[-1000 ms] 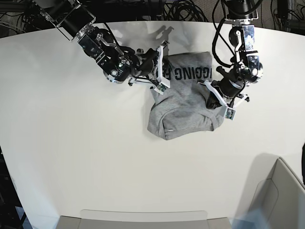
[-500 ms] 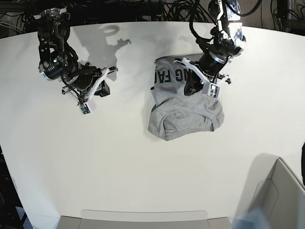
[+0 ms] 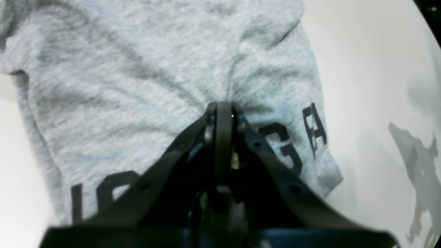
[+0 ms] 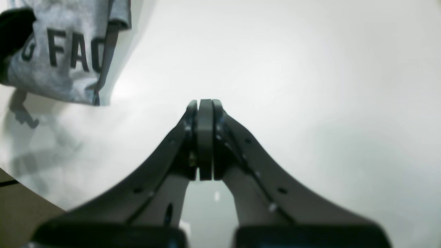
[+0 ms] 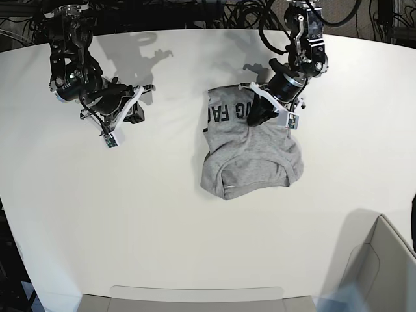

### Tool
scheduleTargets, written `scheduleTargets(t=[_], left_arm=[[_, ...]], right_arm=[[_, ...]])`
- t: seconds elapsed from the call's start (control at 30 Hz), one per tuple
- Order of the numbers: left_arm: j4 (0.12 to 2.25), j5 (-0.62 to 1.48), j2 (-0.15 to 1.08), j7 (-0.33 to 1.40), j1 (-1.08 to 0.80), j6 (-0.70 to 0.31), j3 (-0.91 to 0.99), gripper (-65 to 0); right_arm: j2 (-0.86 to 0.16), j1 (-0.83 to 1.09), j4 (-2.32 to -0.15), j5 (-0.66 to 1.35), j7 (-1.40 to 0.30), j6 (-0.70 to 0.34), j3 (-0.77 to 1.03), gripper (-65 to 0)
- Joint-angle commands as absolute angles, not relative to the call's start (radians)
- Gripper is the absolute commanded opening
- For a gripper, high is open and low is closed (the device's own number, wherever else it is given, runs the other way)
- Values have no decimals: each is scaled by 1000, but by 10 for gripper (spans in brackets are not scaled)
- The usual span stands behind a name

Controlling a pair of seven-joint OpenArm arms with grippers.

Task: Fold the T-shirt properly
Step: 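Lift and fold the printed half over with both grippers, then release, then drag the folded shirt sideways across the table with the left gripper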

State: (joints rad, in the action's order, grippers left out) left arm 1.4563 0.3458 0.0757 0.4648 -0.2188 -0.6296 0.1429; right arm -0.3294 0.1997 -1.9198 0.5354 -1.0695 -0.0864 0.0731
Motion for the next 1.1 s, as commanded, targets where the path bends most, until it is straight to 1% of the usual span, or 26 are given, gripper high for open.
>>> scheduleTargets(t=[0.0,0.1,0.2,0.27,0.37,0.47,0.53,0.63,0.77,0.83,0.9,0.97,1.07], left_arm=[[1435,297,114,487,-223,-588,189,-650],[1366,297,197,486,-200,-595,248,-650],[1283,297,282,483,-156,-667,263,-650],[1233,297,321,472,-142,-693,298,-650],[1156,297,357,429,-122,-698,364,-650],[1112,298,398,407,-120,-698,383,-650],[1138,302,400,406,-125,-698,387,-650],[1251,303,390,407,-188,-698,389,-650],[1455,298,305,414,-252,-698,381,-650],[1534,298,280,460,-271,-698,387,-650],[1581,298,254,498,-269,-698,401,-650],[1632,298,229,512,-265,-698,463,-650],[1724,298,183,538,-203,-698,526,-650]], right_arm=[[-338,191,-1937,544,-1052,-91,79,-650],[-338,194,-1936,544,-1052,-91,79,-650],[-338,194,-1936,544,-1052,-91,79,-650],[-337,193,-1934,544,-1052,-91,79,-650],[-335,188,-1925,544,-1052,-91,79,-650],[-335,188,-1916,544,-1052,-91,79,-650],[-335,189,-1916,544,-1052,-91,79,-650],[-332,191,-1914,544,-1052,-90,79,-650],[-332,188,-1914,544,-1052,-88,77,-650],[-332,188,-1914,544,-1052,-88,79,-650],[-332,188,-1914,544,-1052,-88,79,-650],[-332,193,-1914,544,-1052,-88,79,-650],[-332,199,-1914,544,-1053,-88,77,-650]])
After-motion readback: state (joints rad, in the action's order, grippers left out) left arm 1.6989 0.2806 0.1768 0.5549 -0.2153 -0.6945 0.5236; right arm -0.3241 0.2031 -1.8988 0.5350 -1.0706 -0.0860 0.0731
